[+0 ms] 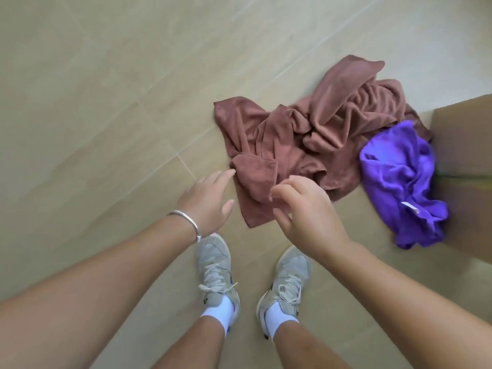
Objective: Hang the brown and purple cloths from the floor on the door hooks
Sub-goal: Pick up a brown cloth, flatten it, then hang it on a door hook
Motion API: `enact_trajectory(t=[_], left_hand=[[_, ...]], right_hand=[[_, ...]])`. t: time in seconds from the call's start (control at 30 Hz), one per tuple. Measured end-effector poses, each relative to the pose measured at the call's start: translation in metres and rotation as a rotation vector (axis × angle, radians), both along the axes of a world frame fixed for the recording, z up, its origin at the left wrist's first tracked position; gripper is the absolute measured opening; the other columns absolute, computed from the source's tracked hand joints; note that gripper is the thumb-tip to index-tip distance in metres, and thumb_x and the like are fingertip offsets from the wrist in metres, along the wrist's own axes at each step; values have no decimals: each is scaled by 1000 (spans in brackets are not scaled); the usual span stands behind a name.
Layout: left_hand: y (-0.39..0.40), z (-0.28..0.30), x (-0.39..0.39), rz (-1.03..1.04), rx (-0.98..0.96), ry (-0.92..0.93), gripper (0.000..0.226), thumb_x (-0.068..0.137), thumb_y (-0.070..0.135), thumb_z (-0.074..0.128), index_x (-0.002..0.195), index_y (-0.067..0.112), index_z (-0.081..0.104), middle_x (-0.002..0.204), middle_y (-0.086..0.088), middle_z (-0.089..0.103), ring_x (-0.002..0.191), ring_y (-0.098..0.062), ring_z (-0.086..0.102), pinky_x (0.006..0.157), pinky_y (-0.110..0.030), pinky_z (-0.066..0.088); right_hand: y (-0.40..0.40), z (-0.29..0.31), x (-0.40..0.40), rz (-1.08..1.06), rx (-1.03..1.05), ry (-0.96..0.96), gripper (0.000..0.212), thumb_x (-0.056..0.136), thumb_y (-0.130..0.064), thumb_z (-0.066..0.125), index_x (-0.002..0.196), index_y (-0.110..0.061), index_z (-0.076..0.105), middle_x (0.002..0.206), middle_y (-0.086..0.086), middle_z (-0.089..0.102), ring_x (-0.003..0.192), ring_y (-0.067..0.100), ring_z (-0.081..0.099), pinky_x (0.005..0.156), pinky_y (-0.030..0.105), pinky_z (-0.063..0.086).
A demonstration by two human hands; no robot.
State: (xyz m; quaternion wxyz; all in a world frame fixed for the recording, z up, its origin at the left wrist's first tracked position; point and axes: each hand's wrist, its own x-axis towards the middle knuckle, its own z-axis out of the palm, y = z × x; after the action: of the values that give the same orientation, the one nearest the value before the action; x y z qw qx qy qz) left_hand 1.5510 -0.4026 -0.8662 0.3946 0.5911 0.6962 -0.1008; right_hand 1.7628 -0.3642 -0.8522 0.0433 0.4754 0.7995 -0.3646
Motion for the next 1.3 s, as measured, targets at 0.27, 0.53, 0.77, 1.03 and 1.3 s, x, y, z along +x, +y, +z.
enact_trajectory(t=[0.27, 0.53, 0.77, 1.03, 1.3], left_hand=[[49, -129, -11, -120, 111, -66, 68, 90, 35, 59, 148, 18, 28, 148, -3, 37, 133, -25, 37, 107, -39, 34], [104, -186, -20, -285, 106, -163, 19, 80, 40, 70, 95, 35, 60, 72, 15, 58, 78, -12, 59, 63, -26, 37], [161, -171, -51, 2, -23, -668, 10, 82, 35, 70, 77, 27, 67, 63, 4, 64, 55, -24, 61, 53, -36, 54], [173, -168, -70, 28, -41, -729, 14, 79, 36, 73, 84, 24, 69, 91, -8, 71, 86, -38, 66, 80, -51, 53], [151, -209, -105, -189, 286, -256, 27, 76, 17, 74, 90, 33, 57, 88, 16, 61, 84, -8, 58, 80, -36, 49]], right_hand=[[44, -126, -14, 167, 56, -140, 53, 79, -26, 66, 128, -16, 49, 122, 8, 54, 110, 33, 52, 84, 42, 47], [97, -193, -34, 247, -3, -30, 43, 77, -29, 70, 115, -26, 51, 96, -5, 63, 93, 21, 59, 73, 33, 46], [166, -170, -42, 113, -44, 296, 12, 79, -17, 68, 80, -27, 62, 63, -11, 60, 58, 0, 55, 57, 11, 39], [205, -156, -63, -142, -131, 539, 6, 84, -8, 60, 86, -13, 57, 72, 0, 58, 64, 17, 51, 61, 37, 43], [224, -173, -23, -38, 59, 153, 15, 78, -13, 61, 78, -28, 63, 56, -8, 58, 51, 3, 48, 50, 16, 39]])
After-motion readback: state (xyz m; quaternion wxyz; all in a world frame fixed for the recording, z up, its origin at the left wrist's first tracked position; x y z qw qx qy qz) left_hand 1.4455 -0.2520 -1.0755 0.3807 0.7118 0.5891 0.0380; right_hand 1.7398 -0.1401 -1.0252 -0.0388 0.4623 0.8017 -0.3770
